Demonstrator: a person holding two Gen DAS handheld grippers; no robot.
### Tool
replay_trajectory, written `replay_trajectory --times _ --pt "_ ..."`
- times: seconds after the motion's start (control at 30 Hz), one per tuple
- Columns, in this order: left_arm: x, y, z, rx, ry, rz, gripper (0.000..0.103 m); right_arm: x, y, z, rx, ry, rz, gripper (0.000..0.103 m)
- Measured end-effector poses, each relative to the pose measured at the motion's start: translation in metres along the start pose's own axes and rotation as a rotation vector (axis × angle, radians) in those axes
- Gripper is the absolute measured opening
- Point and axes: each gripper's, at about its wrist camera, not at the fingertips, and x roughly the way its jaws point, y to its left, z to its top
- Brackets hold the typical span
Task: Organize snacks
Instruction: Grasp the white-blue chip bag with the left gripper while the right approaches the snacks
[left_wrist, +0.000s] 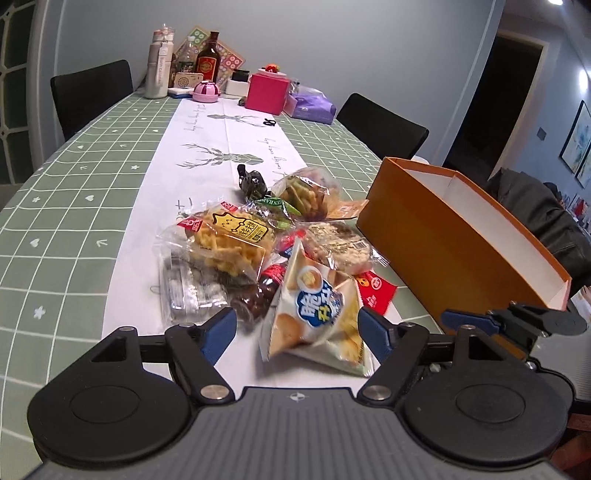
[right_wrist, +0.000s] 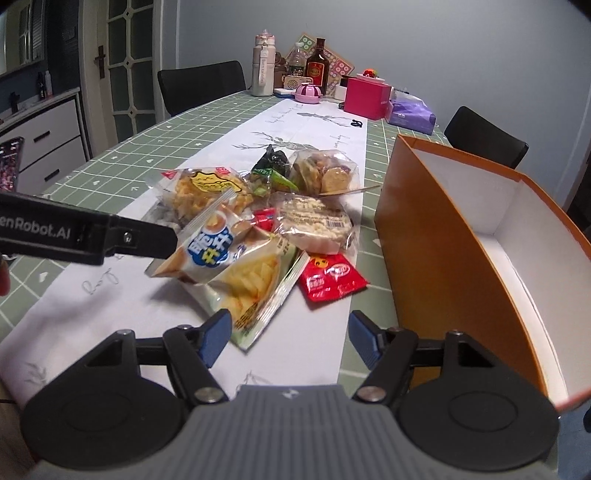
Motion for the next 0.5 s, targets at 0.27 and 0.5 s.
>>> replay_trajectory --times 0.27,0.5 --pt "0.023 0.013 0.003 -0.017 0.006 -0.062 0.088 0.028 0.003 0.012 -0.029 0.02 -0.025 0.044" --pt "0.042 0.019 0.002 -0.014 0.035 -0.099 0.088 0.047 0.001 0.013 0.011 0.045 0.003 0.037"
